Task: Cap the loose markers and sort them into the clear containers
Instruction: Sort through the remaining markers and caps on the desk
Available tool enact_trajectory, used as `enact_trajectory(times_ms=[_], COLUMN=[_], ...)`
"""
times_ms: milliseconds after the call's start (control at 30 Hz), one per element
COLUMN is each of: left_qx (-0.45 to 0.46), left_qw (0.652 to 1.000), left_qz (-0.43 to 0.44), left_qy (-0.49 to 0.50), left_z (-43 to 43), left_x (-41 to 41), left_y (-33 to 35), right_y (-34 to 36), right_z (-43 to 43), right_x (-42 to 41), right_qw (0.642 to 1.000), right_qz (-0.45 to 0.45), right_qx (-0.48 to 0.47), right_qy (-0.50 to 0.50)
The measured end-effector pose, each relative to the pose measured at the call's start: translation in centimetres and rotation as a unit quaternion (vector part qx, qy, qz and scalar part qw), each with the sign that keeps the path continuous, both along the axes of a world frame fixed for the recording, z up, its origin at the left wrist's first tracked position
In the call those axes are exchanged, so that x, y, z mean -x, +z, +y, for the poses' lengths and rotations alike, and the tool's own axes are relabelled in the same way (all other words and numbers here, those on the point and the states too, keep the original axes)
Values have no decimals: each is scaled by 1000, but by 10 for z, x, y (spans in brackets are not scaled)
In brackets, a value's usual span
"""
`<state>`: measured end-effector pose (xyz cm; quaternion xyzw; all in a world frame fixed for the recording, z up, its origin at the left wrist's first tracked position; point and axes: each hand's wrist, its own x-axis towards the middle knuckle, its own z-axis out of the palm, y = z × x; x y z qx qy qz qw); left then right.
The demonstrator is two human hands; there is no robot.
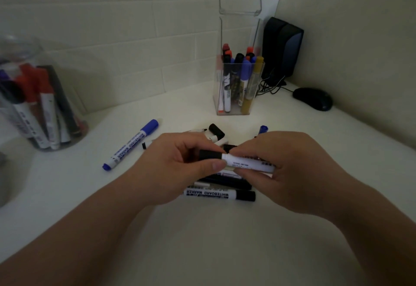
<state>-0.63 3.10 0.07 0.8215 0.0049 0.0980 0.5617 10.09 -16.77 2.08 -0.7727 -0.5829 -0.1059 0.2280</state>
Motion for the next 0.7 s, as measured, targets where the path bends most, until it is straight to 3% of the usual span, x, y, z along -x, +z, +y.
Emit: enact_trajectory(times_ms=[200, 300, 400, 600, 700], left_qx=[21, 31, 19, 4, -32], left_qw=[999, 998, 997, 999, 999], left_qz=[22, 40, 47, 20, -2], left_qy=[-18, -46, -57, -36, -16], left_z=[2, 7, 6, 0, -6], left_x=[4, 3, 4, 3, 1], left_y=[1, -1, 0, 1, 4], right_y=[-1, 2, 3, 5, 8], right_z=[1, 0, -2, -2, -3], right_x=[4, 3, 1, -2, -8], right_qw=[998, 996, 991, 963, 957], right_qz=[-56, 61, 113, 267, 283], right_qx=[15, 64, 78, 47, 67], right_qy=[6, 0, 4, -3, -2])
